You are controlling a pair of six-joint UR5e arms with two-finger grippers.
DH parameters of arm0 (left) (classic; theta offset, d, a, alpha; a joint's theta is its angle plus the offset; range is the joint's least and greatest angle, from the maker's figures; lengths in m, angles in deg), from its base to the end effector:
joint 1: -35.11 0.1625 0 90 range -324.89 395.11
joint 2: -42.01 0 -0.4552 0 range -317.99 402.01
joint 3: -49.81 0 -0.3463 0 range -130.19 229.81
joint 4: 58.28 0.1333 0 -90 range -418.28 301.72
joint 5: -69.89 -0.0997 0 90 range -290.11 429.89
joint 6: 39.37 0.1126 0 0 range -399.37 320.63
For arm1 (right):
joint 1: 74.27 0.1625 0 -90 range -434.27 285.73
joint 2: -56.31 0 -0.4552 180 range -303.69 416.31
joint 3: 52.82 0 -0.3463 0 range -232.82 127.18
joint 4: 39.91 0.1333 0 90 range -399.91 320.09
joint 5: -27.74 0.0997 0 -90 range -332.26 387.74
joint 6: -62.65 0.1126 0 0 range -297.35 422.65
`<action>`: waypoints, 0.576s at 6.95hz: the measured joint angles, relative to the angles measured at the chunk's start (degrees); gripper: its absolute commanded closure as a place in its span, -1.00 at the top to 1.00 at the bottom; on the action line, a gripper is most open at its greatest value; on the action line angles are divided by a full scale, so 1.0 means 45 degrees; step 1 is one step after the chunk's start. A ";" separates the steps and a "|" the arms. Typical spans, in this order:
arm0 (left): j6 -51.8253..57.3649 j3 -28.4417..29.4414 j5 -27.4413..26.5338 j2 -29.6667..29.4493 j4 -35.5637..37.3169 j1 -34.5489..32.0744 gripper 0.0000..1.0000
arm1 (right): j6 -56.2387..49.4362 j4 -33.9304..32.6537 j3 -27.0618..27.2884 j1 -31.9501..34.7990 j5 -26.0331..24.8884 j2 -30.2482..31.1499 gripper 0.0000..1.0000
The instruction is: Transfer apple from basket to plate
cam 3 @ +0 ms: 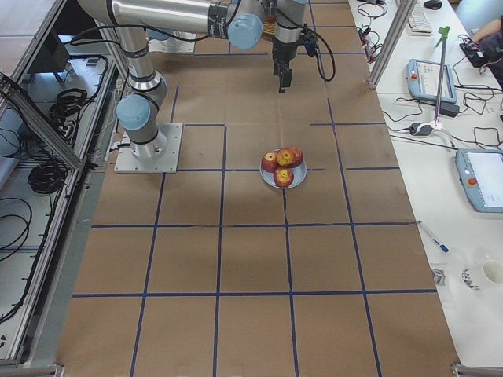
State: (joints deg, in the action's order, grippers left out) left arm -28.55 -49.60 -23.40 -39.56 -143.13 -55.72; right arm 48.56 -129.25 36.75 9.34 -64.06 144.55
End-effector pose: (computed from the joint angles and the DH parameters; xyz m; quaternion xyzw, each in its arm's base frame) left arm -0.1324 -0.3852 0.5020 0.1003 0.9939 -0.0337 0.0317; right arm 0.0782 -0.4675 0.4935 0.0674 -0.9975 -0.0199 0.0124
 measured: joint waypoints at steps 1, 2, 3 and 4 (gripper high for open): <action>0.0148 -0.0007 -0.0314 0.0031 -0.0013 -0.0058 0.98 | 0.0944 0.0086 0.0188 0.0596 -0.0002 0.0384 0.99; 0.0231 -0.0065 -0.0386 0.0016 -0.0013 -0.0089 0.98 | 0.1688 0.0097 0.0316 0.1065 0.0014 0.0646 0.99; 0.0234 -0.0139 -0.0296 -0.0024 -0.0007 -0.0099 0.98 | 0.2064 0.0088 0.0359 0.1348 0.0034 0.0713 0.99; 0.0189 -0.0207 -0.0019 -0.0050 0.0002 -0.0104 0.98 | 0.2135 0.0075 0.0350 0.1436 0.0054 0.0686 0.99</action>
State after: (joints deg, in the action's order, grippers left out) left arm -27.70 -50.53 -23.48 -39.79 -143.12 -56.19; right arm 58.17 -128.91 38.33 15.80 -63.81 147.64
